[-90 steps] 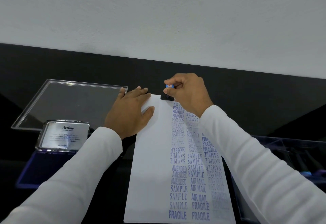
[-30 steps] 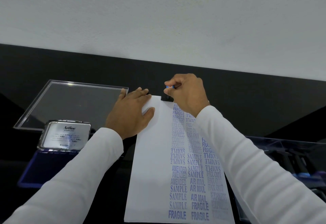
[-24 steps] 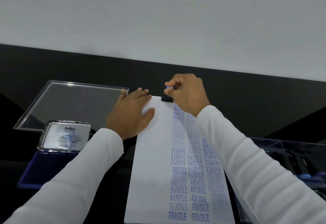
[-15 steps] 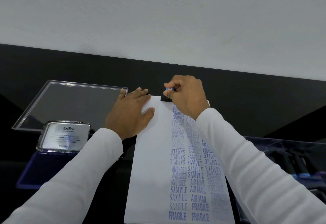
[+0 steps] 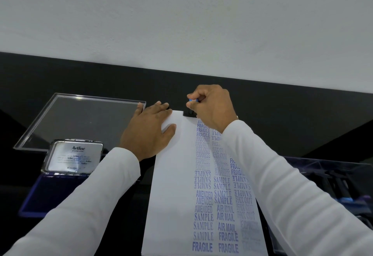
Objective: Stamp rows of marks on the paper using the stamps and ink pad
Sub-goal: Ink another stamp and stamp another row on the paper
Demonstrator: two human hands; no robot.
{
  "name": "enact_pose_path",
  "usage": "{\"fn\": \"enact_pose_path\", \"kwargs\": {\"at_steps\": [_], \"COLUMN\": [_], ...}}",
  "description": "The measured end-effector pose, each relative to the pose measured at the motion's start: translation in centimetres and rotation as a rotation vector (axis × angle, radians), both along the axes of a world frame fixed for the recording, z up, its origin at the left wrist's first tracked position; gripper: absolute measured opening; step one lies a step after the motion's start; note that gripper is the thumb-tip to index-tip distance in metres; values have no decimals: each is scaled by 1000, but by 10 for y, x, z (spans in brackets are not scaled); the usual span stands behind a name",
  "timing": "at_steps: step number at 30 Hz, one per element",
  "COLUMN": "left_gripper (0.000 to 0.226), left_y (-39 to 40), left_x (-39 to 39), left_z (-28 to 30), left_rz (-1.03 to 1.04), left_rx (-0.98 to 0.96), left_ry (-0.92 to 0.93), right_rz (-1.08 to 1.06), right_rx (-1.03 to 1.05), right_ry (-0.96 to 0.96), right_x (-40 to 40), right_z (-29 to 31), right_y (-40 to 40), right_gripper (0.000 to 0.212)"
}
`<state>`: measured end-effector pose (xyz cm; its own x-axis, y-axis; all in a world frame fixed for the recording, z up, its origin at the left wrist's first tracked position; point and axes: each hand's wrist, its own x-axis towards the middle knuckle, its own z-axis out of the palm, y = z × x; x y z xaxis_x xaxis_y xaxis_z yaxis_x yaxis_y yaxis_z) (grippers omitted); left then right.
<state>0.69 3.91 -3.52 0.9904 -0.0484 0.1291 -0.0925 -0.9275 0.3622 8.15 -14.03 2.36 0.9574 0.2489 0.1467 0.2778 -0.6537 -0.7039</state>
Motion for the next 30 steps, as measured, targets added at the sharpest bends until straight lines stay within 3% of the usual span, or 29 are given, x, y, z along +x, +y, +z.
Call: {"fn": "enact_pose_path", "kwargs": {"at_steps": [30], "left_gripper": [57], "left_y": [0], "left_x": [0], "left_z": [0], "left_rz": [4], "left_rx": [12], "left_ry": [-3], "right_rz": [-1], "right_rx": [-10], "right_ry": [-3], "right_x": [-3], "right_z": [-3], "right_y": [1], "right_gripper": [7]}}
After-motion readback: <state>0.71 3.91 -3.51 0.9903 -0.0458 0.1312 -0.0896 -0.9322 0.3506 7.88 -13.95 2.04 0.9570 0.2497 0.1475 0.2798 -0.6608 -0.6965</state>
